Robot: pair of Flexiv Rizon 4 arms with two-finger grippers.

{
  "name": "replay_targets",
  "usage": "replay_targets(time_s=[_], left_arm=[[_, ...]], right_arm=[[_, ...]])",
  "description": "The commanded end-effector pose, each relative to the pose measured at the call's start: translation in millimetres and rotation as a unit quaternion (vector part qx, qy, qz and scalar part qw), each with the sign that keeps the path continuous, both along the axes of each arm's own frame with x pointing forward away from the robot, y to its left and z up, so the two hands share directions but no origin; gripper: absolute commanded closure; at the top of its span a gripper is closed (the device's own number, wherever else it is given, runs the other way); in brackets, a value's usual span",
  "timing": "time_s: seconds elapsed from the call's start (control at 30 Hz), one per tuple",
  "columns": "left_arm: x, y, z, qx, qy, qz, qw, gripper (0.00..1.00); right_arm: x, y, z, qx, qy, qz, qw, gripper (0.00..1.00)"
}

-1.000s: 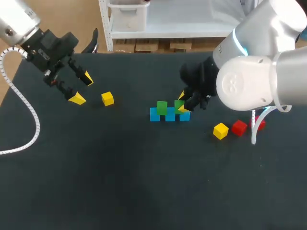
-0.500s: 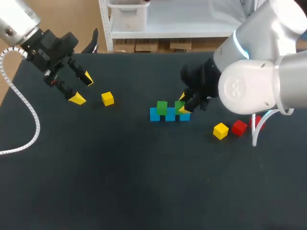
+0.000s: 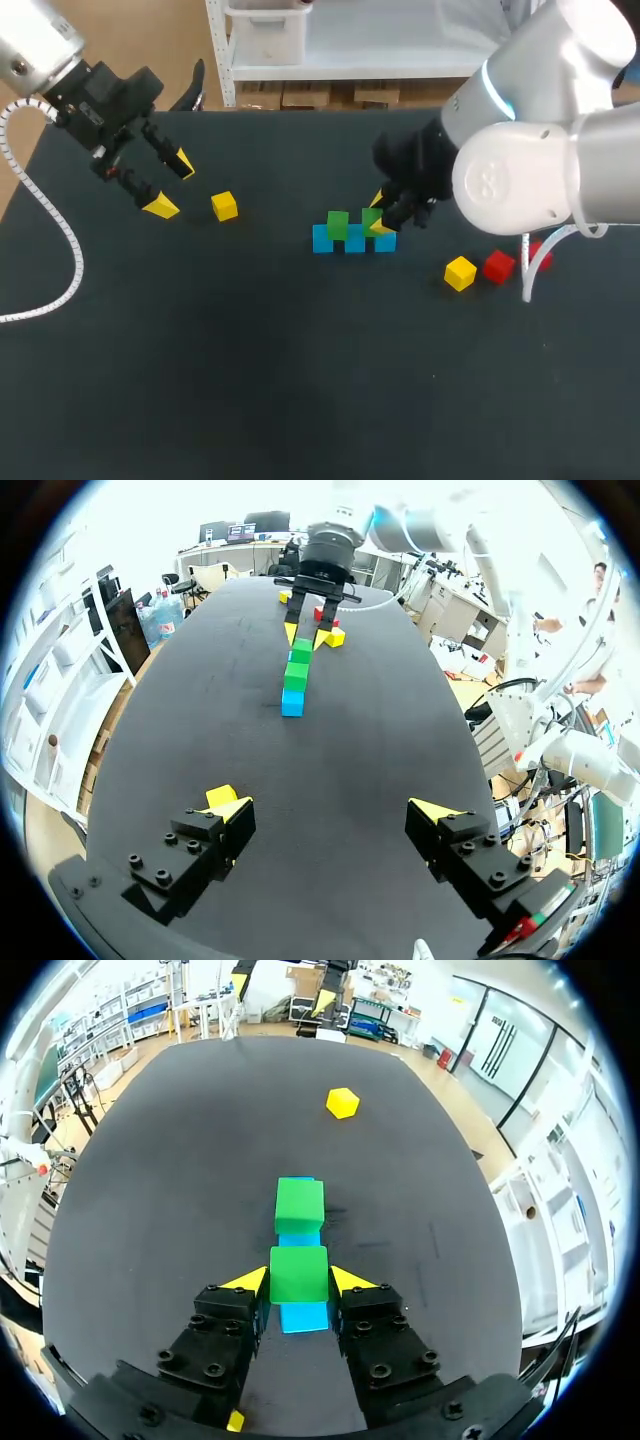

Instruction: Place the blue cubes, place green cubes on the blue cubes, place the yellow cubes on the green cubes, then place the red cubes on the yellow cubes, and place purple cube on the red cubes.

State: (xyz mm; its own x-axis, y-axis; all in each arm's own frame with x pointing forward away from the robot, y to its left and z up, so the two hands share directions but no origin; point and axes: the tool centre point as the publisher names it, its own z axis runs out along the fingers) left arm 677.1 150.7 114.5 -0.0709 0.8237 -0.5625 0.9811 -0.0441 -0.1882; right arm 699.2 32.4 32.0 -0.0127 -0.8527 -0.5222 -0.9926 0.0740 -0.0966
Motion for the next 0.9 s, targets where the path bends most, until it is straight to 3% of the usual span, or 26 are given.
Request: replay_targets(time_s=[0.03,0.9], left_arm=[[1.2,0.4,-0.4,0.0,0.0,-0.001,1.0,0.0],[1.2,0.4,-0.4,0.0,0.0,-0.001,1.0,0.0]], right_arm=[[2.0,0.9,-0.2,0.0,0.002,0.002,1.0,1.0],[1.3,1.7,-2.5,0.002,0.008,0.003,1.0,1.0]])
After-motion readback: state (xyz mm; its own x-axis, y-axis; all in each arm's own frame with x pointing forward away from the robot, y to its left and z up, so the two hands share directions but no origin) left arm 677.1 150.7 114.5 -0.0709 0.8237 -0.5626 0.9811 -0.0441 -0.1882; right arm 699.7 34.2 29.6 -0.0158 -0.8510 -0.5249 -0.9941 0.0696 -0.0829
